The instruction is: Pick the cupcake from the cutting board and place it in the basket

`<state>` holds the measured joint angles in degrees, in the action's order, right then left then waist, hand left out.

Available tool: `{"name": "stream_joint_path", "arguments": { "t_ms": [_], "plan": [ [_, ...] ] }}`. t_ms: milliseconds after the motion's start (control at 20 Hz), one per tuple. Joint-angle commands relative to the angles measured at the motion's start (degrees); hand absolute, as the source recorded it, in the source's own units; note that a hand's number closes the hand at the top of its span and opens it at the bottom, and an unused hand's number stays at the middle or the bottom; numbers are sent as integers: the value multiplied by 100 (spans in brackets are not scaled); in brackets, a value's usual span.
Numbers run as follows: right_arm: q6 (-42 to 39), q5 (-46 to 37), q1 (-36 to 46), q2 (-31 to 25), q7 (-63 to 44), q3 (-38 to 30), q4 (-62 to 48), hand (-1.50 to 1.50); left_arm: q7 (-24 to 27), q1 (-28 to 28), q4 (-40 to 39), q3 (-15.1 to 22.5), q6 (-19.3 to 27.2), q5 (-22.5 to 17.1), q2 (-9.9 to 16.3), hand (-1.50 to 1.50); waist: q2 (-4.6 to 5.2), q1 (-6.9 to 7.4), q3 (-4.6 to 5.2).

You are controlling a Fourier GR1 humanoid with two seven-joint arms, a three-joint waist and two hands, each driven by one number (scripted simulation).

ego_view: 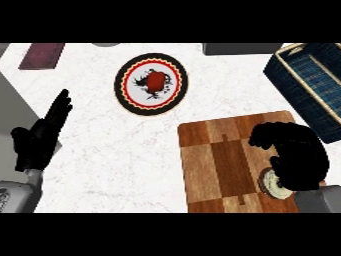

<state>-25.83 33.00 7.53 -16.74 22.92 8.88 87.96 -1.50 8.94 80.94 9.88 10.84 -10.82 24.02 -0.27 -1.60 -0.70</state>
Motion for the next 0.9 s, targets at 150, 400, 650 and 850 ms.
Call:
{"name": "stream_joint_path", "arguments": {
  "t_ms": [150,400,650,850],
  "plan": [
    [-70,-867,-1514,-126,1696,-519,1451,-150,-1017,167,-26,-71,92,95,271,0,-29,-103,64],
    [550,-1933,-1436,-1566,1133,-1735,1292,-150,-852,-76,22,98,232,275,132,0,-32,-119,78],
    [-43,-2871,-1533,-3186,1021,-2306,1260,-150,-886,-5,-102,-11,103,176,195,0,-5,-67,82],
    [-896,-3291,-1756,-3956,1353,-2212,1153,-150,-1052,312,-240,1,43,148,81,0,32,23,73]
  ]
}}
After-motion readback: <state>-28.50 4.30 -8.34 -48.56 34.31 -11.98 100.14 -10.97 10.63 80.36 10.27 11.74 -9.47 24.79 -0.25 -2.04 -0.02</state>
